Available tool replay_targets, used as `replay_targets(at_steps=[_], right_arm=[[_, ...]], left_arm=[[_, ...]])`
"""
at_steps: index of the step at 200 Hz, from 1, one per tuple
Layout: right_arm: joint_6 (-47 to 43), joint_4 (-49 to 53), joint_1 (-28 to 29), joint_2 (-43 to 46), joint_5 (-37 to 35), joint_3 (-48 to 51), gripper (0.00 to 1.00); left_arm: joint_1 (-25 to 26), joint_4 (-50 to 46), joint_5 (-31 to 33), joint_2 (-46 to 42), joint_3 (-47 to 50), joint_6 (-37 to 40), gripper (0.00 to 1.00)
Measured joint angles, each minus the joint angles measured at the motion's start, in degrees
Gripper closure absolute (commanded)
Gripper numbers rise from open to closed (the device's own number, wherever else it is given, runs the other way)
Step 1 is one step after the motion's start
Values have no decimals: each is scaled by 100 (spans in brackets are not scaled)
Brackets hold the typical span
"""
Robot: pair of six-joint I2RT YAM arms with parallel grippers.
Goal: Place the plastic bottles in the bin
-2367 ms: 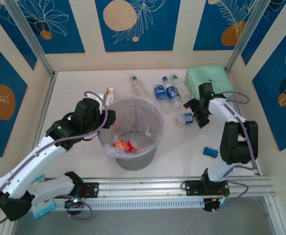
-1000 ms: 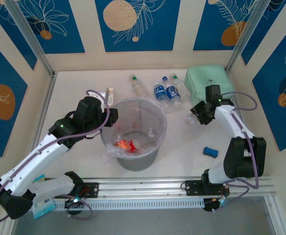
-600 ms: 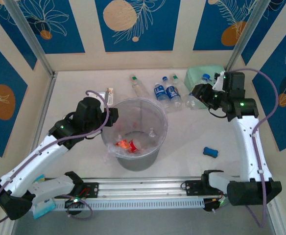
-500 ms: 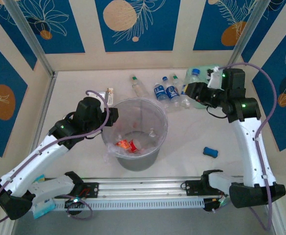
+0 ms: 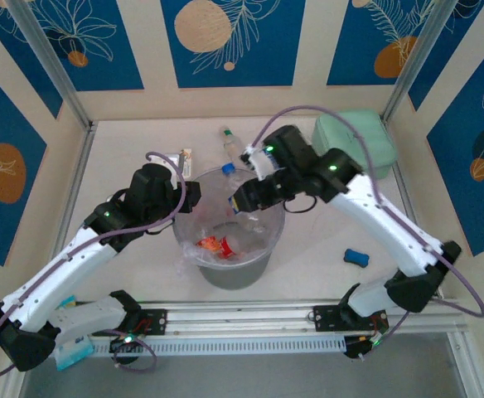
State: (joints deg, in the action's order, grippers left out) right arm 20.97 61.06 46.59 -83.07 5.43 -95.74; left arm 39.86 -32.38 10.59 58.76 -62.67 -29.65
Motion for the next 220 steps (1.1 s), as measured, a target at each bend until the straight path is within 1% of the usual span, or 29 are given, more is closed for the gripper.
replay_targets(at_steps=[4,9,55,85,103,114,121,141,166,178,185,196,214,217,220], right_arm=[[2,26,57,-74,-76,42,93],[4,35,125,-153,-160,101,96],[168,22,505,-505,-671,560,97],[302,-205,719,-868,-807,852,95],[400,-435,780,-1121,-807,1156,91],[474,-592,796,-1235,-752,1375,87],[527,-748,798,-1248,-669,1456,82],[667,-1104,817,-1154,-603,1615,65],[798,-1228,807,-1132,-520,1687,48],[844,-1248,817,-1132,-529,1687,39],[863,-1250,828,-1132,-546,1679,35],[894,-1233,866,-1121,-573,1628,31],[883,-1198,896,-1121,-675,1552,28],[879,-1182,896,-1121,-691,1543,22],[870,-1178,892,-1121,-708,1539,21]], left_arm=[[0,0,2,4,0,-4,66],[0,0,0,11,-4,-7,66],[0,17,22,74,-44,-9,67],[0,55,44,125,-59,-11,67],[0,83,52,136,-59,-13,67],[0,116,57,149,-59,-13,67],[0,118,61,153,-59,-13,67],[0,144,85,166,-59,-11,68],[0,160,107,175,-59,-11,68],[0,166,107,175,-59,-11,68],[0,170,107,175,-59,-11,68],[0,173,109,175,-59,-11,68],[0,199,105,175,-57,-33,68],[0,197,103,175,-57,-33,68],[0,197,103,175,-52,-35,68]])
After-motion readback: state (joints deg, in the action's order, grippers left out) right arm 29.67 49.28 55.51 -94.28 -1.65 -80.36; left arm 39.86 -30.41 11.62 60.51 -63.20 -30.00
